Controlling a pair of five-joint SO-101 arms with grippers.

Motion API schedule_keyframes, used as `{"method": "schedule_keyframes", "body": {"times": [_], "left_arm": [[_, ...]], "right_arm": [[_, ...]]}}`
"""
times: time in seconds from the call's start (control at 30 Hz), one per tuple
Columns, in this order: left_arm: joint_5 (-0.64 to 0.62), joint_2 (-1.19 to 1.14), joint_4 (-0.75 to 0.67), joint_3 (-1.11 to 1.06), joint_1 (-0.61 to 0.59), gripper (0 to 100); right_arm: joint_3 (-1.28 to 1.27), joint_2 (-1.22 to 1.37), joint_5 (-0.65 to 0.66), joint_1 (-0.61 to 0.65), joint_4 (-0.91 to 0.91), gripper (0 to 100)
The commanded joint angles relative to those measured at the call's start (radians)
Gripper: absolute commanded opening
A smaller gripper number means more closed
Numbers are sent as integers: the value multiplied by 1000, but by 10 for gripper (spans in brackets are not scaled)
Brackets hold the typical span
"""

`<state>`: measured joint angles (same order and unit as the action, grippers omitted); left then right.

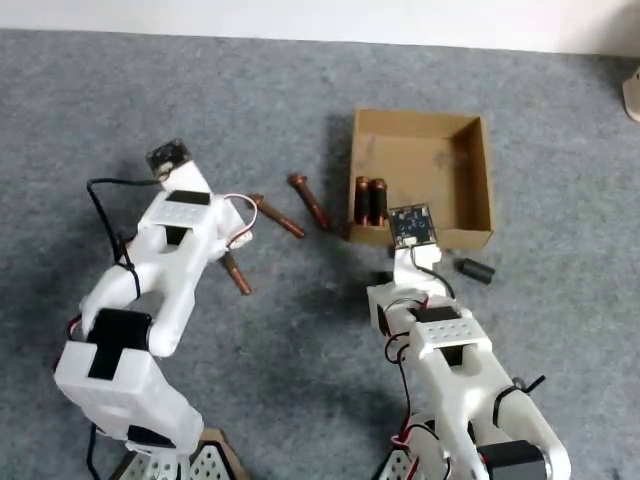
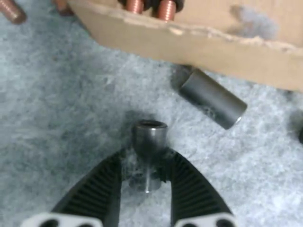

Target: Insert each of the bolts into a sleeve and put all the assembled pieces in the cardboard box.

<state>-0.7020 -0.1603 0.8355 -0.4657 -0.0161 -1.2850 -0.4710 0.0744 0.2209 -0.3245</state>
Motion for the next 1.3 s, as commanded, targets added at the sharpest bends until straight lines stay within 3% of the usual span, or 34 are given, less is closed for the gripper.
{"method": "schedule_keyframes", "body": {"times": [0.0,0.27,0.5,0.67,0.97,1.07,1.27], "left_arm": [[103,77,66,76,54,5],[115,314,120,22,173,5],[232,404,71,12,246,5],[242,410,-17,12,249,5],[259,414,-103,19,331,5],[321,440,-144,12,371,5],[319,615,-186,10,400,5]], "right_arm": [[2,-28,-2,13,12,5],[-25,-148,-2,-28,12,5],[-297,-585,0,-31,130,5],[-476,-943,91,-10,143,5],[-536,-1368,110,39,-213,5],[-532,-1366,110,39,-225,5],[-532,-1360,110,41,-223,5]]}}
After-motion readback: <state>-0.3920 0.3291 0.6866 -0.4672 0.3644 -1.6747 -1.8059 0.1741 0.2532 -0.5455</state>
